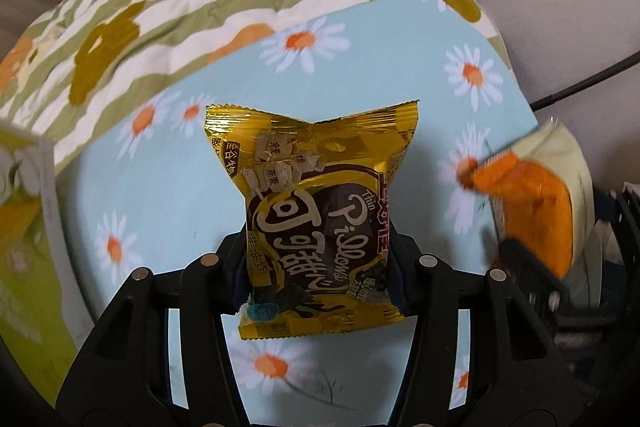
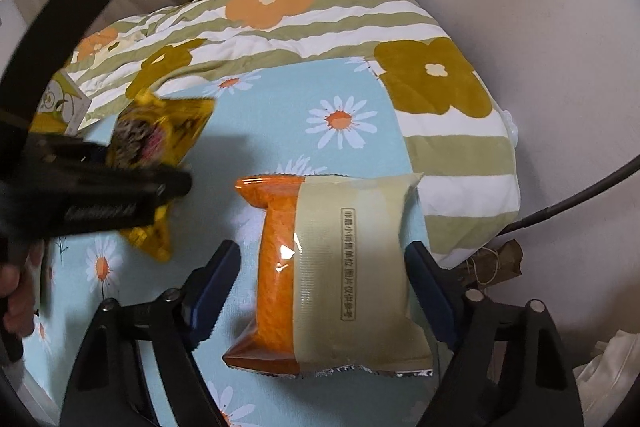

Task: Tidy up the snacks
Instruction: 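Lift gold bag and orange-cream packet and carry both over the box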

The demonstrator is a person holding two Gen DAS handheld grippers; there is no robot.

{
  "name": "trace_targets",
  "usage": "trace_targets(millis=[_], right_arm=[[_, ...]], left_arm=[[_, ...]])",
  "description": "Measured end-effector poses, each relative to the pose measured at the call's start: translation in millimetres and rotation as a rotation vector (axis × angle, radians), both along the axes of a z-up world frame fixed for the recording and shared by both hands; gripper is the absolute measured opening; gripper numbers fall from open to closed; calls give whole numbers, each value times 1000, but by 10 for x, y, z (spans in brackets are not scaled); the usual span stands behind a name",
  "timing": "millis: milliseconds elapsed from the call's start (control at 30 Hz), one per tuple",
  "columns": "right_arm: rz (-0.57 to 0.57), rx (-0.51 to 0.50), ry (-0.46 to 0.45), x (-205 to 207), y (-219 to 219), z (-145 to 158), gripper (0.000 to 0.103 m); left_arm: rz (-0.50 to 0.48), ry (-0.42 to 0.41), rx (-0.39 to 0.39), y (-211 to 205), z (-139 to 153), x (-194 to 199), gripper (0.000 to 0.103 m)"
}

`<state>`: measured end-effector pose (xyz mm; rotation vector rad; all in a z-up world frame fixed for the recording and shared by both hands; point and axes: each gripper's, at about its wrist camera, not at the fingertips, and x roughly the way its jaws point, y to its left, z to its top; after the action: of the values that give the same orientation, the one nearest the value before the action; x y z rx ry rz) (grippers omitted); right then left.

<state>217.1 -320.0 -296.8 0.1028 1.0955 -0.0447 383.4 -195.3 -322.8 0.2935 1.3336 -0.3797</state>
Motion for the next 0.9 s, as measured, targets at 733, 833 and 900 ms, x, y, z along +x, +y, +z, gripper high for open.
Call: trace_targets(millis=[733, 833, 900], right_arm=[[121, -11, -97, -74, 182, 415, 57], [159, 11, -125, -76, 288, 657, 57], [192, 31, -145, -72, 383, 831, 57]], left_arm=[[170, -109, -81, 464, 672, -577, 48], [214, -152, -113, 614, 989, -664, 48], [244, -183, -129, 734, 1198, -730, 48]])
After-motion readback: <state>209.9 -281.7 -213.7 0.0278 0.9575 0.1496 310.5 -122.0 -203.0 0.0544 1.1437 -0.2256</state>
